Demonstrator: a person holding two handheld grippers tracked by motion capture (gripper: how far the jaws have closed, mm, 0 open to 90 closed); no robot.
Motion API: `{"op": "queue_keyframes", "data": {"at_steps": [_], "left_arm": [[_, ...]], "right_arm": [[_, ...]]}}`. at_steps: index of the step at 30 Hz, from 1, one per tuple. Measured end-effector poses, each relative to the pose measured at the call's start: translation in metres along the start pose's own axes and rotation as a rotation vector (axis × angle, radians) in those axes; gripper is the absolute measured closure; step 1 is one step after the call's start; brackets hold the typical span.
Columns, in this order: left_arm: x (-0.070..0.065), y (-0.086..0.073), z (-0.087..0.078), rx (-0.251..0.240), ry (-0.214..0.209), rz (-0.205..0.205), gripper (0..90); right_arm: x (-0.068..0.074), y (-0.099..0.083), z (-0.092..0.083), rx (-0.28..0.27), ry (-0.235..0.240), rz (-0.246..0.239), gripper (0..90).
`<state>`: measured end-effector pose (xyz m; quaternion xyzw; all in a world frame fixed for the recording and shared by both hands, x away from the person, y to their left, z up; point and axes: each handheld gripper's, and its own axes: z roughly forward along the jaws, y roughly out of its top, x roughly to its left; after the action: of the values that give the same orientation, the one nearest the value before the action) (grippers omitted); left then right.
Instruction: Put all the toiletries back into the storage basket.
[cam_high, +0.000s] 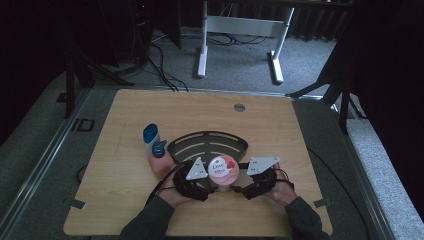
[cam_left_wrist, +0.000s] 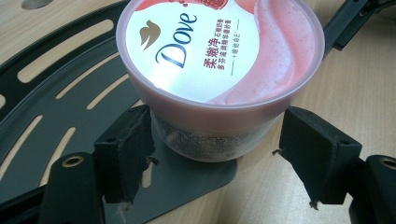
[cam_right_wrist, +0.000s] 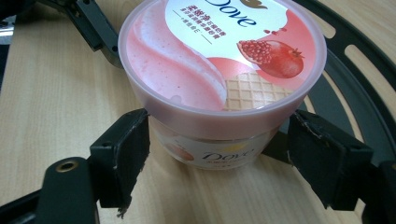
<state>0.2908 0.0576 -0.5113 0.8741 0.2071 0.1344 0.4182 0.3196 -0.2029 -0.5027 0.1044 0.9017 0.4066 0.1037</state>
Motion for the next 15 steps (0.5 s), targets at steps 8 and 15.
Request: {"op": "queue_keyframes", "data": {"at_steps": [8,15], "left_arm": [[0.007,-0.002,0.002,-0.001,0.014,-0.015,25.9],[0.01,-0.002,0.001,0.006,0.029,-0.016,25.9]], "right_arm": [[-0.008,0.003,0.006,0.001,0.004,0.001,22.2],[-0.011,0.004,0.011,-0.002,0.008,0.007,22.1]]}}
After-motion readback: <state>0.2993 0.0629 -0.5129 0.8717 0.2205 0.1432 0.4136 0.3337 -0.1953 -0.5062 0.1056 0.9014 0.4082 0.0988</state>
